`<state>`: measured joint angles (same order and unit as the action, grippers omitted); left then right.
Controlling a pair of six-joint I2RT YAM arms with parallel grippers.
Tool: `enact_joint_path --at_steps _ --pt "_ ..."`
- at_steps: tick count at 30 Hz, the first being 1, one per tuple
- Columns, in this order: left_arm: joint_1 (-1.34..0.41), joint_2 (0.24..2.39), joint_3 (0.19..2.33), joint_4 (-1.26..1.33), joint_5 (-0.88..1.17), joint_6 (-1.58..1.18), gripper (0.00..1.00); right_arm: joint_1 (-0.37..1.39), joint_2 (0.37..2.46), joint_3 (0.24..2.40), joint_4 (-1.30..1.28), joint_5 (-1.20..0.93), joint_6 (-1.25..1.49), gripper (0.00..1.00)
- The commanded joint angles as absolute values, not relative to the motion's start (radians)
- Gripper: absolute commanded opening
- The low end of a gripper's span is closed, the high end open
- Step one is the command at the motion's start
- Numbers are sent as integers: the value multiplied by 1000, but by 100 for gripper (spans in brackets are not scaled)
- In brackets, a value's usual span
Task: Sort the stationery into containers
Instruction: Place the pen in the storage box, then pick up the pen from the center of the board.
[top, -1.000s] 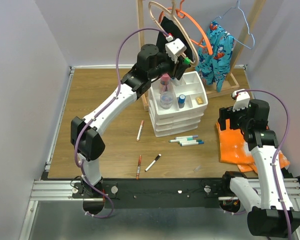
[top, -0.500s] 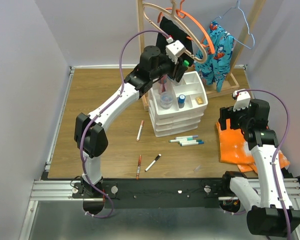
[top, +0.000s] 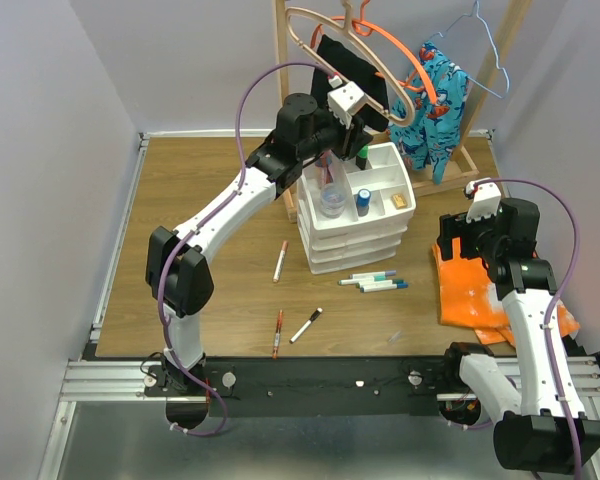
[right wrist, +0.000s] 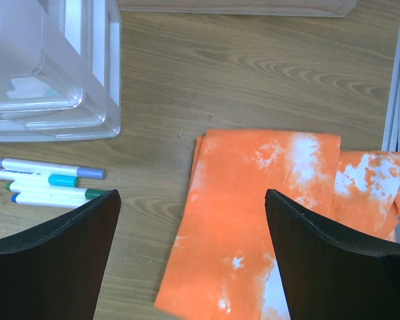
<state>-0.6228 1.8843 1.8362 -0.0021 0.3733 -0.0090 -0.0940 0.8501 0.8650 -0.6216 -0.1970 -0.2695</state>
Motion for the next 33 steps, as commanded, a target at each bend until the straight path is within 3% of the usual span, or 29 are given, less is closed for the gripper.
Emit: enact_joint_path --at_steps 1,33 --pt "-618 1855 1828 -34 351 -8 49 -104 838 865 -597 -186 -264 97" --pt "-713 1787 1991 -77 443 8 57 -107 825 861 -595 -196 -265 97"
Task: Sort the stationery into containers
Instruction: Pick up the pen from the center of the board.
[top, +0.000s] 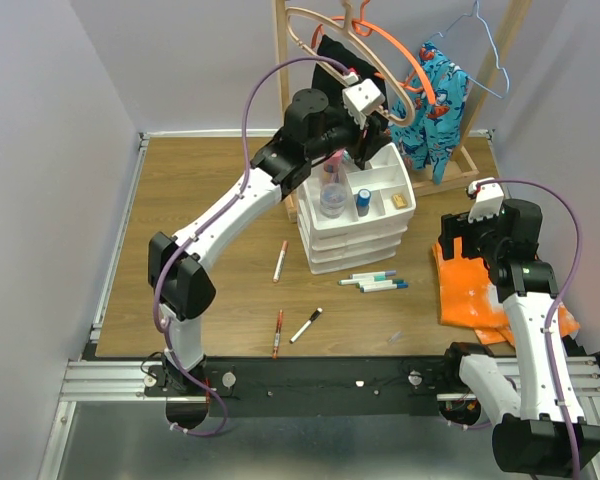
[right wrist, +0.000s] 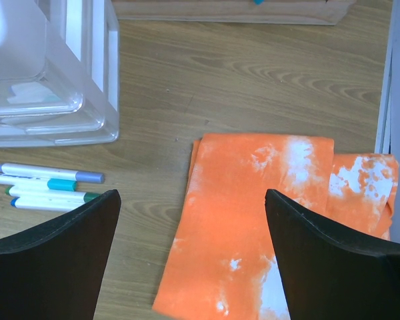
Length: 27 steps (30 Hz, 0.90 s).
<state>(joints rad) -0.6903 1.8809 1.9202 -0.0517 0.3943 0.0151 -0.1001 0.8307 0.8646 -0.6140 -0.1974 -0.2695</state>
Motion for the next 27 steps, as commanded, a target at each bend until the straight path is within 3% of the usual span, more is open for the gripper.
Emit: enact_joint_path --at_steps 1,6,11,13,19,27 --pt "-715 1751 1996 -87 448 9 57 -107 824 862 -598 -196 -265 97" --pt "-715 1573 1904 -216 384 116 59 -107 819 859 -595 -199 -265 97" --pt "-692 1291 1538 -317 -59 147 66 -107 822 862 -601 -213 -265 97" --pt "-658 1227 1445 -374 -104 105 63 -107 825 862 -604 -221 -265 97" --pt "-522 1157 1281 -538 -11 5 50 -107 848 867 -606 -245 -256 97" --pt "-483 1382 1232 -663 124 -101 44 -106 847 877 -615 -258 -252 97"
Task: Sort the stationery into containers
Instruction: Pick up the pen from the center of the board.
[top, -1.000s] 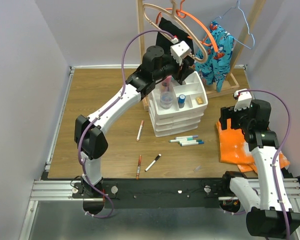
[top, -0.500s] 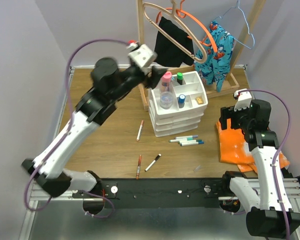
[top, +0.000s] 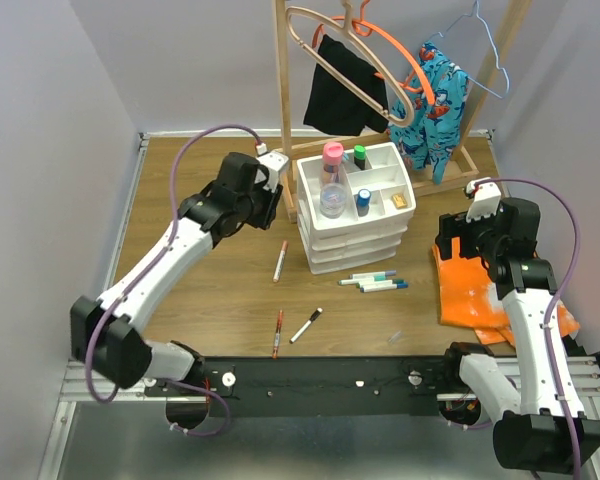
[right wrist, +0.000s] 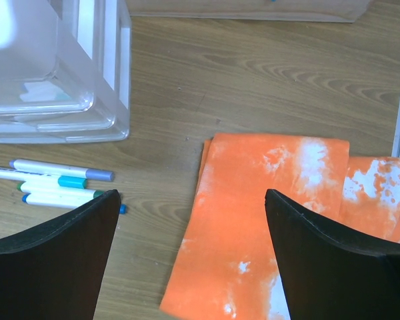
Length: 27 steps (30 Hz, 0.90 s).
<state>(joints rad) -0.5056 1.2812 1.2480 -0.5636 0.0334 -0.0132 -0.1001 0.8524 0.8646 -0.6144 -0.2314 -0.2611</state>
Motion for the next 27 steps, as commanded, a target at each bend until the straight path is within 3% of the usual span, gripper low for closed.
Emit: enact_joint_path --at_steps 1,14,27 --pt "-482 1385 1215 -644 124 -103 44 -107 844 879 -617 -259 -253 97" --pt "-479 1708 1229 -509 153 -190 48 -106 848 877 -612 -258 -247 97" --pt "-497 1865 1278 -472 169 -233 45 -107 856 877 -609 -235 -247 97"
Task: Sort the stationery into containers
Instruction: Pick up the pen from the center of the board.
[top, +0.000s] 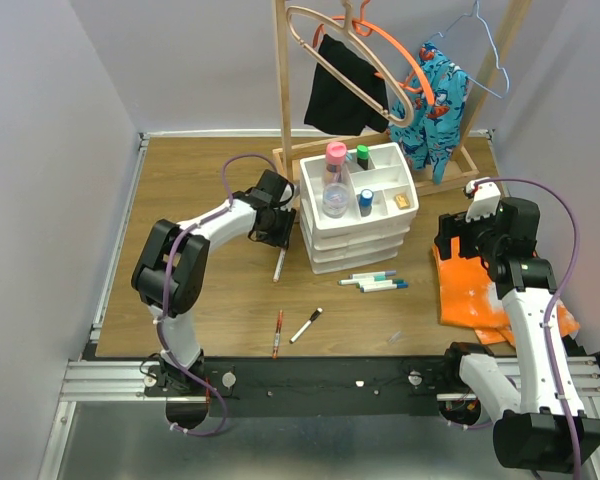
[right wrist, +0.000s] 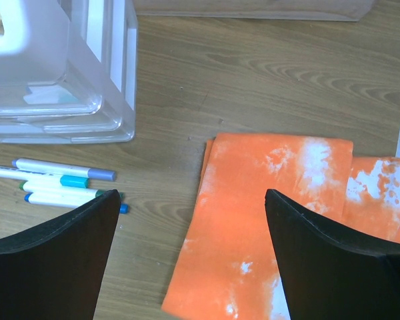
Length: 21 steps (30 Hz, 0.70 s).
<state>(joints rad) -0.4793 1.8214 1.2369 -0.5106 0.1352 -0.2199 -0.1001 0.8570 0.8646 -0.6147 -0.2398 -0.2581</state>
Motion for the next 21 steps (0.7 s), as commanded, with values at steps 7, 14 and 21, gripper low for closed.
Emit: enact_joint_path --at_steps 7,14,21 --pt "-505 1904 1261 -460 94 -253 41 -107 862 874 -606 -230 -247 97" --pt "-491 1913 1246 -465 61 -247 27 -107 867 876 -606 -225 -248 97" --pt "-439 1797 1210 -537 135 -255 15 -107 877 900 -606 -215 -252 97"
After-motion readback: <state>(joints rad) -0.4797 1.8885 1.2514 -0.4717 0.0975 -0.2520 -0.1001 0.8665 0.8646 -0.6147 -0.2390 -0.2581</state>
